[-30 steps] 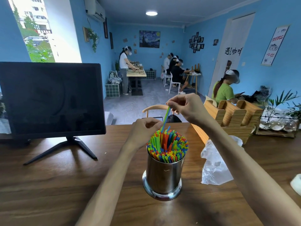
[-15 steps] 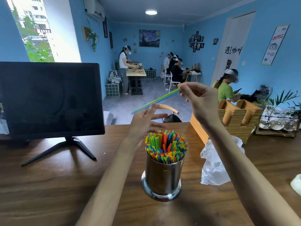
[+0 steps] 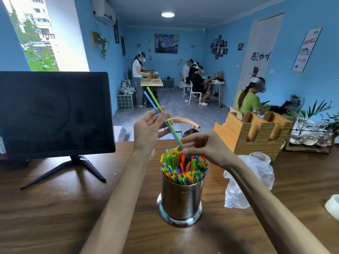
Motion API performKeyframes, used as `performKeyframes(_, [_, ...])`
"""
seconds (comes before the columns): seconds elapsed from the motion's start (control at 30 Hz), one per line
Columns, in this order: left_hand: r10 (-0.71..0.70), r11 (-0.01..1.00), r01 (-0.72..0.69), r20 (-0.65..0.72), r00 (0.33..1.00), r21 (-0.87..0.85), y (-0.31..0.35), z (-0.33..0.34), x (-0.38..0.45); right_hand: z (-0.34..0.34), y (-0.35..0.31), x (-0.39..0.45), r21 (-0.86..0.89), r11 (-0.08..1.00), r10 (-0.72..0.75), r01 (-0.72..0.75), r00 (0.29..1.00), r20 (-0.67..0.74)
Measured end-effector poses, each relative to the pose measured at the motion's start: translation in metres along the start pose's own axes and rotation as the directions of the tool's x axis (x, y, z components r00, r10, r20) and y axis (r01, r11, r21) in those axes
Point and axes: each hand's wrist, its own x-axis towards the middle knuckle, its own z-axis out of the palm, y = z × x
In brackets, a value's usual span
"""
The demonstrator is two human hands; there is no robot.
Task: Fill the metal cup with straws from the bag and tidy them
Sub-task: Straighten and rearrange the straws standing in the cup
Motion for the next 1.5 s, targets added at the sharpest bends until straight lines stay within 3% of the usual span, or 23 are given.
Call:
performKeyframes(0.17, [-0.023, 1.000, 0.023, 0.009, 1.000, 0.006, -0.003, 0.000, 0.002, 0.008, 0.004, -0.001, -0.035, 0.997, -0.068, 0.065, 0.995, -0.076])
performKeyframes(0.33, [-0.029, 0.999, 0.029, 0.016, 0.999, 0.042, -0.004, -0.002, 0.006, 0.015, 0.008, -0.005, -0.365, 0.922, -0.209, 0.129, 0.959, -0.189])
performKeyframes(0.47, [-0.035, 0.997, 0.033, 0.029, 0.999, 0.076, -0.005, -0.002, 0.008, 0.018, 0.010, -0.007, -0.491, 0.856, -0.273, 0.162, 0.948, -0.163])
performKeyframes(0.6, [-0.041, 0.997, 0.039, 0.030, 0.999, 0.067, -0.007, -0.002, 0.009, 0.017, 0.013, -0.008, -0.476, 0.865, -0.260, 0.160, 0.954, -0.152])
performKeyframes(0.77, [-0.070, 0.997, 0.070, 0.009, 0.998, 0.019, -0.009, -0.004, 0.010, 0.011, 0.013, -0.010, -0.337, 0.933, -0.205, 0.123, 0.954, -0.218])
performKeyframes(1.07, [-0.129, 0.991, 0.130, 0.008, 0.992, -0.015, -0.002, -0.002, 0.011, 0.007, -0.006, -0.010, -0.433, 0.881, -0.284, 0.190, 0.945, -0.162])
performKeyframes(1.2, [-0.193, 0.978, 0.197, 0.062, 0.979, -0.066, 0.000, -0.003, 0.013, 0.011, -0.021, -0.009, -0.540, 0.786, -0.455, 0.300, 0.873, -0.178])
performKeyframes(1.33, [-0.264, 0.939, 0.280, 0.105, 0.959, -0.200, 0.006, -0.008, 0.015, 0.007, -0.035, -0.005, -0.466, 0.819, -0.515, 0.334, 0.787, -0.341])
performKeyframes(1.4, [-0.222, 0.965, 0.224, 0.032, 0.975, -0.134, 0.005, -0.010, 0.014, 0.000, -0.041, -0.002, -0.573, 0.759, -0.586, 0.309, 0.709, -0.392])
performKeyframes(1.47, [-0.030, 0.987, 0.047, -0.107, 0.994, 0.156, -0.002, -0.011, 0.013, -0.006, -0.046, 0.003, -0.694, 0.676, -0.650, 0.247, 0.644, -0.404])
performKeyframes(1.5, [0.108, 0.937, -0.049, -0.151, 0.983, 0.346, -0.006, -0.011, 0.012, -0.009, -0.048, 0.005, -0.719, 0.663, -0.652, 0.211, 0.635, -0.415])
